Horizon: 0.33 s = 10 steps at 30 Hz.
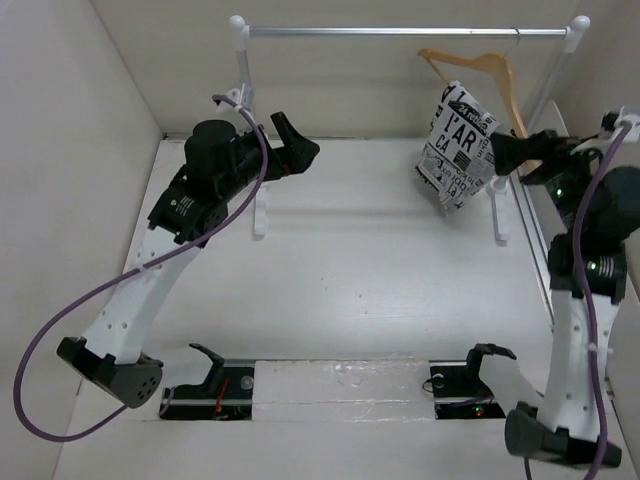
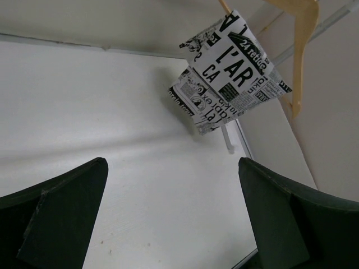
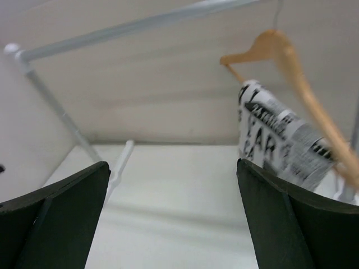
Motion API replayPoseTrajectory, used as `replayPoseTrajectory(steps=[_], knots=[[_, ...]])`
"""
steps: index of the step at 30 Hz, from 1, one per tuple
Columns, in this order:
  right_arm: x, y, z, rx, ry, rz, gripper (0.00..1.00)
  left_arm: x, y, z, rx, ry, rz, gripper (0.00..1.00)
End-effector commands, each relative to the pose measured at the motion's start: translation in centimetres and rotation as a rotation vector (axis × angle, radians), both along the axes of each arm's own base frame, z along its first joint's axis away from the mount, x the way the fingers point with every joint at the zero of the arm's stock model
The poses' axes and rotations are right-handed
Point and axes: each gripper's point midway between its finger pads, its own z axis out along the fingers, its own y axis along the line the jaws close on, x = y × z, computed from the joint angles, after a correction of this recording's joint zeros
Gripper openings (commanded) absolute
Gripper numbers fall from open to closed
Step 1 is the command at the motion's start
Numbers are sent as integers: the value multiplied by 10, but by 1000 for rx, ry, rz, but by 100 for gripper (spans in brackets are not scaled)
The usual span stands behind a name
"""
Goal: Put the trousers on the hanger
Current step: Hang the hanger with trousers onto the clothesline
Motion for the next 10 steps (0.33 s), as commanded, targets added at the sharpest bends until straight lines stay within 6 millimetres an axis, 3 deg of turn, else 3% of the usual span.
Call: replayPoseTrajectory(steps=[1, 3, 4, 6, 8, 10], knots=[[-10, 14, -72, -6, 156, 9, 100, -15, 20, -8, 32, 8, 54, 99], [-33, 32, -81, -3, 144, 54, 100, -17, 26, -25, 57, 42, 81, 99], [-39, 36, -101, 4, 191, 64, 100, -18, 27, -30, 67, 52, 81, 99], [-56, 46, -108, 2, 187, 91, 100, -19, 22, -45, 70, 76, 55, 99], [-60, 50, -124, -7, 226, 106, 100, -21, 16, -60, 63, 106, 27, 99], [-60, 51, -125, -32, 229, 106, 100, -18, 12, -60, 55, 104, 16, 99]])
